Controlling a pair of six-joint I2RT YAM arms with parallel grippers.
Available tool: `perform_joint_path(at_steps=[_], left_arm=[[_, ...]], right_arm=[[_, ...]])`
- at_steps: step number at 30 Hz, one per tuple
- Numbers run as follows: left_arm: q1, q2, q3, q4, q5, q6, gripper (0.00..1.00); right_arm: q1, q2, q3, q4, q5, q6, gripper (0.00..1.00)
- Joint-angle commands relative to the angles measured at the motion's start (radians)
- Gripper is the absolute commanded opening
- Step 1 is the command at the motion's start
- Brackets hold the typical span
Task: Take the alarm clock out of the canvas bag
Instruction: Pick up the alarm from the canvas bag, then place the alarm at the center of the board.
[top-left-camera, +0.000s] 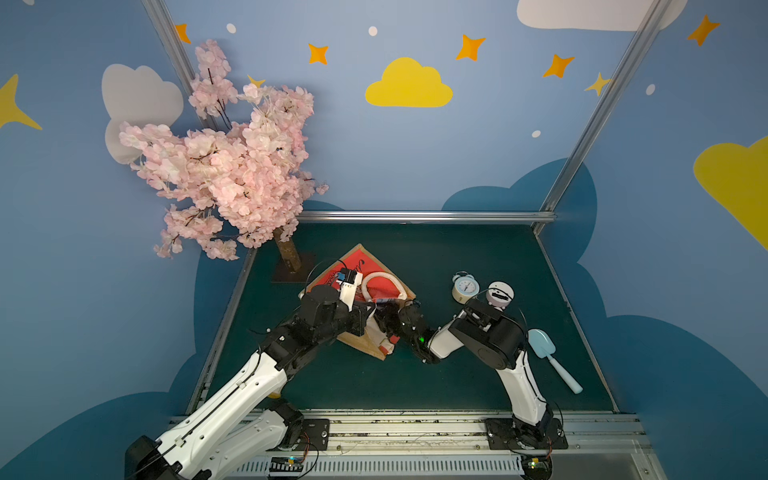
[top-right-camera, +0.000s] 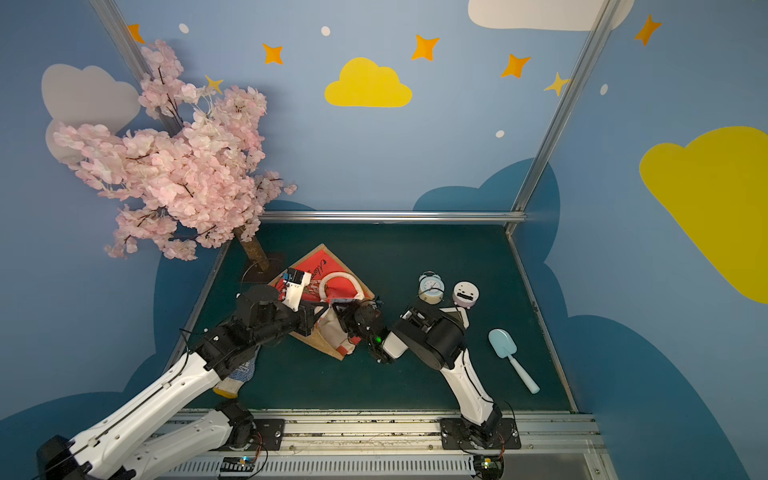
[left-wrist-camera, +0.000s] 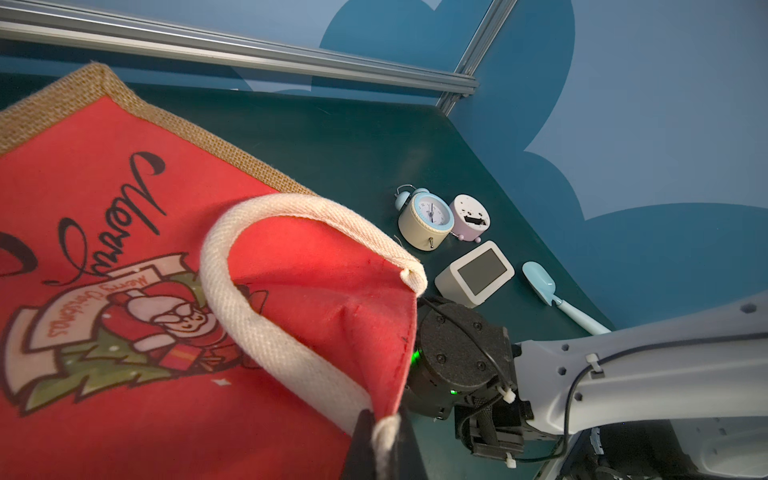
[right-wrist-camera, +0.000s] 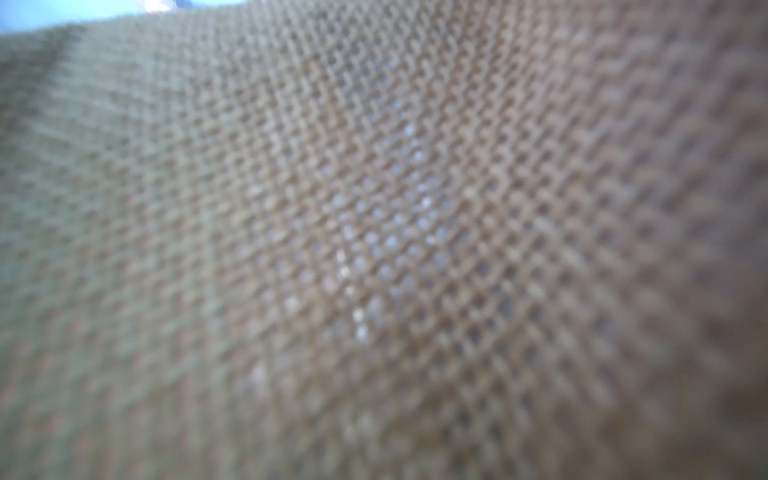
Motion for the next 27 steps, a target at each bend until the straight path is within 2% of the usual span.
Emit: perform_joint_path(at_steps=[1,5,14,27], left_arm=[[0.009,-0.035,0.008,0.062,0.079,0.003,0.04],[0.041,-0.055,-0.014,0.058,0.090,-0.001,0.04],[0.060,-0.062,-0.001,0.024,0.087,0.015,0.04],[0.064,-0.069,0.003,0.015,0.063,0.019,0.04]], right_arm=[[-0.007,-0.067,-0.061,-0.067,0.032,-0.026,0.20],[0.001,-0.151,-0.136,-0.077,0.053,-0.037,0.16],[0.016,-0.270,-0.254,-0.124,0.046,-0.055,0.17],[-0.024,-0.442,-0.348,-0.184,-0.033,-0.111,0.16]])
